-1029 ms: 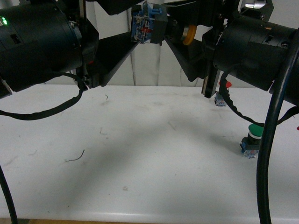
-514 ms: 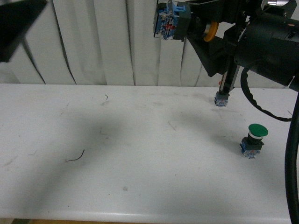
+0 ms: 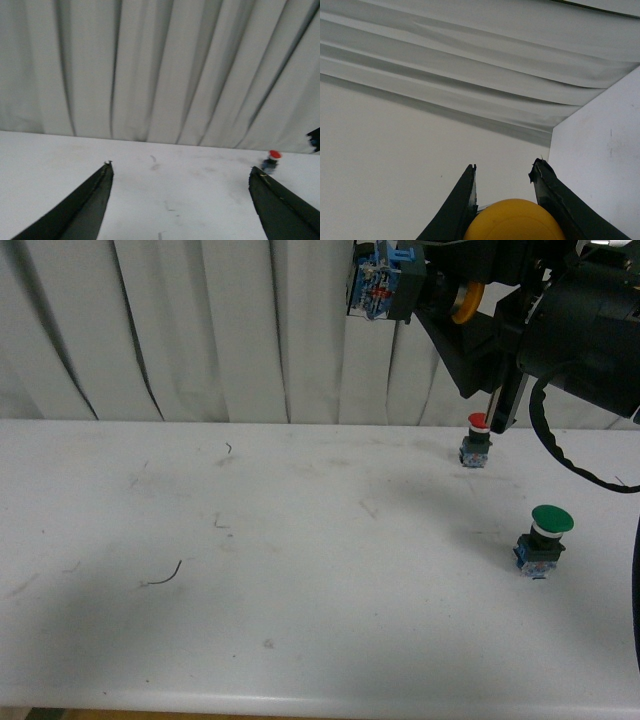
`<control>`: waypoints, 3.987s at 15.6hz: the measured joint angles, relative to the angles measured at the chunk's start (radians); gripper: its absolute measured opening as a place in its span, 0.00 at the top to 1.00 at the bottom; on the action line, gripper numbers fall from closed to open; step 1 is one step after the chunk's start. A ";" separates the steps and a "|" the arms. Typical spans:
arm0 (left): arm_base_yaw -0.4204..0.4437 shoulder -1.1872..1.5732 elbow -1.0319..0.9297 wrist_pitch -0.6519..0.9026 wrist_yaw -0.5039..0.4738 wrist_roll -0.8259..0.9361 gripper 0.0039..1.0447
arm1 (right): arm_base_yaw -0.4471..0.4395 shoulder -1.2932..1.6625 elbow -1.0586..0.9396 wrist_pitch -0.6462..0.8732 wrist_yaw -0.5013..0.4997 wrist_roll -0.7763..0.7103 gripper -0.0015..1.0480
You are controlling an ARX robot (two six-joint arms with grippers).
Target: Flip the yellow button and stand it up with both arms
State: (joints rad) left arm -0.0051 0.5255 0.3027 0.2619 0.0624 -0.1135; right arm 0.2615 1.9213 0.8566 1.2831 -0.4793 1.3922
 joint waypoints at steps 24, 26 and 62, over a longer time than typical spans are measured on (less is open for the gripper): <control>0.005 -0.517 -0.293 -0.261 -0.063 0.099 0.99 | 0.032 -0.026 0.000 -0.003 -0.002 -0.084 0.69; 0.005 -0.517 -0.293 -0.263 -0.063 0.098 0.98 | 0.032 -0.026 0.000 -0.003 -0.002 -0.093 0.69; 0.005 -0.517 -0.293 -0.266 -0.063 0.099 0.06 | -0.100 0.456 0.705 -1.055 0.798 -1.286 0.69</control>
State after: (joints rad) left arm 0.0002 0.0090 0.0093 -0.0040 -0.0006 -0.0143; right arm 0.1616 2.3775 1.5620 0.2279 0.3191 0.1066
